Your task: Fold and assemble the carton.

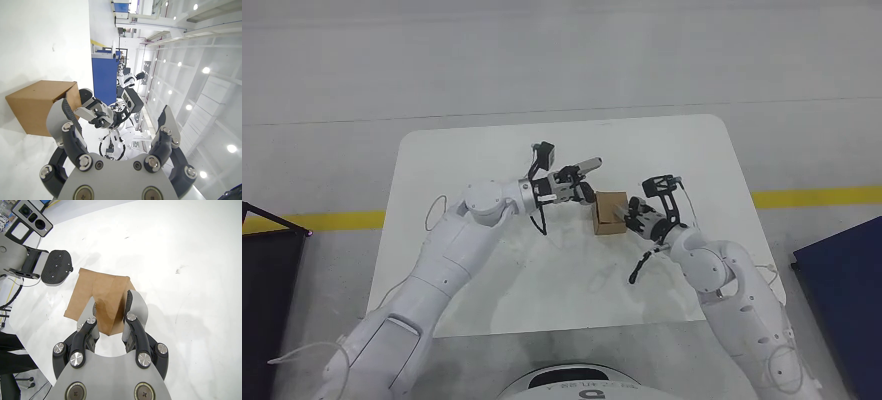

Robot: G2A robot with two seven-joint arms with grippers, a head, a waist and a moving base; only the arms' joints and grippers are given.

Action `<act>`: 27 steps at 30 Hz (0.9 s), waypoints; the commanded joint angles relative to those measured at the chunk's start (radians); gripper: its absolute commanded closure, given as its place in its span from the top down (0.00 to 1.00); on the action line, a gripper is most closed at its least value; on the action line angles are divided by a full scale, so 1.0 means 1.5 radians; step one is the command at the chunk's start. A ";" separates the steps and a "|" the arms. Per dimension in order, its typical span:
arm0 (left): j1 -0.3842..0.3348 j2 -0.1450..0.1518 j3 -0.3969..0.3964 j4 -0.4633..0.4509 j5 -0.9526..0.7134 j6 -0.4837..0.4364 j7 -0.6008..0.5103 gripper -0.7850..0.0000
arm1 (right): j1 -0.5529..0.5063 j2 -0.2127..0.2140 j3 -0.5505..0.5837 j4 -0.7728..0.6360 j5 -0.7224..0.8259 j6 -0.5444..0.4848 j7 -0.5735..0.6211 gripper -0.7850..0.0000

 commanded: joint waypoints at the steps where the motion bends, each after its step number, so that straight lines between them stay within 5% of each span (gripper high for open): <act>1: -0.002 -0.001 0.005 -0.005 0.005 0.005 -0.001 1.00 | 0.001 0.000 -0.001 -0.002 -0.003 0.002 0.000 0.40; 11: -0.035 -0.017 0.052 0.027 0.059 0.011 0.007 1.00 | -0.001 0.002 -0.001 -0.003 -0.003 0.006 0.001 0.39; 27: -0.043 -0.021 0.058 0.049 0.091 0.012 0.000 1.00 | 0.010 0.002 -0.004 0.005 0.005 0.007 0.000 0.39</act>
